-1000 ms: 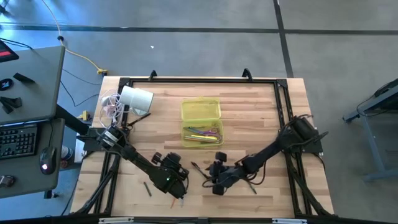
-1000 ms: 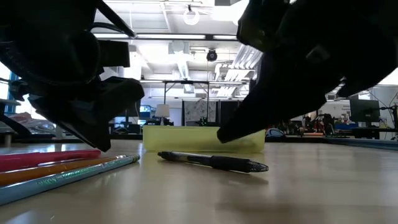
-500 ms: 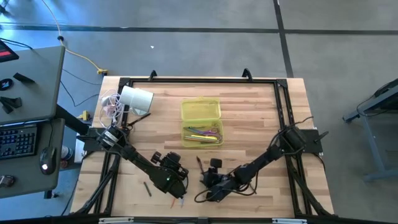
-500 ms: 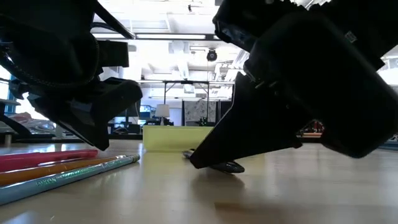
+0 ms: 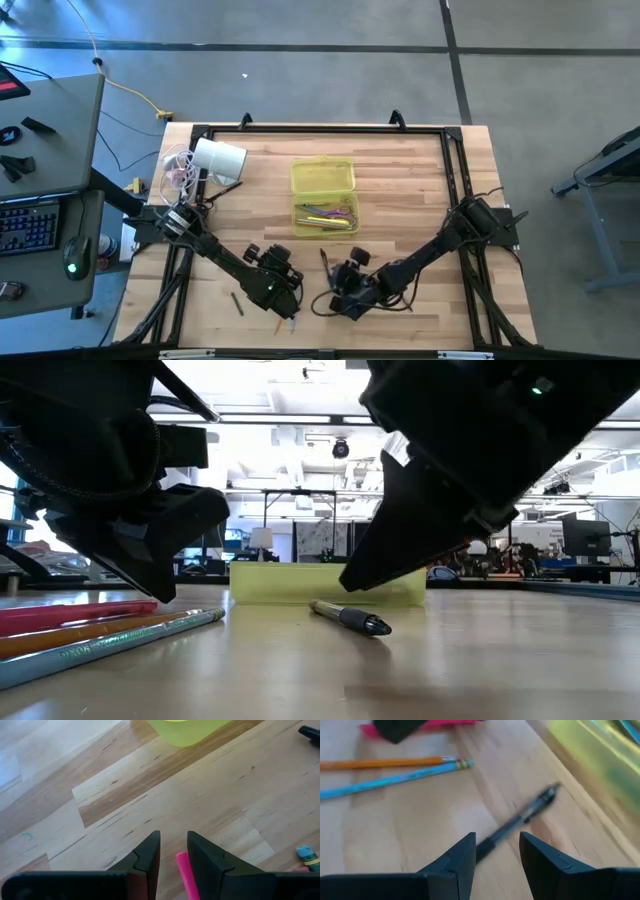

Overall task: Pick & place school supplies into a supply box
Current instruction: Put the black pen into the supply box

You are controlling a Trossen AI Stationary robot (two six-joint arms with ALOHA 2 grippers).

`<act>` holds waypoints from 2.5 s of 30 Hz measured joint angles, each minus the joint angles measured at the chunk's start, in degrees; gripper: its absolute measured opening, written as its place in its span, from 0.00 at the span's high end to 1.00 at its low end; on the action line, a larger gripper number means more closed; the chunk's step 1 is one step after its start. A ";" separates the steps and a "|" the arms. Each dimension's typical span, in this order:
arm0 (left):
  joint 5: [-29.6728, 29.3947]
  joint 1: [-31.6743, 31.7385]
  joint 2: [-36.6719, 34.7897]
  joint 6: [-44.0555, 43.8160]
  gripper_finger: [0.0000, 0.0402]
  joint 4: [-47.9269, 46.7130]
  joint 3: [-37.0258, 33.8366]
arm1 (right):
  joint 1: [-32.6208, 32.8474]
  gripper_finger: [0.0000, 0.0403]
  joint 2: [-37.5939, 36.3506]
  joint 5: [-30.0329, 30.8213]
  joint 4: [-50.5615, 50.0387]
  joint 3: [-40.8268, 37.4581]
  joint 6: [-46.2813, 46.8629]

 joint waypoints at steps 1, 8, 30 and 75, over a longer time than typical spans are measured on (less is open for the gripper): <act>0.00 0.00 -0.01 0.00 0.67 0.02 0.00 | -0.04 0.66 0.15 -0.13 -0.95 0.02 2.17; 0.04 0.00 -0.02 0.00 0.67 0.47 0.00 | -0.13 0.66 1.30 0.96 1.84 0.00 2.97; 0.20 0.00 -0.04 0.13 0.67 0.94 0.02 | -2.32 0.68 2.89 -4.54 0.79 0.33 -1.68; -0.67 0.02 -0.04 1.09 0.67 3.96 0.02 | -27.90 0.93 -7.01 -19.60 -9.59 -0.15 -43.34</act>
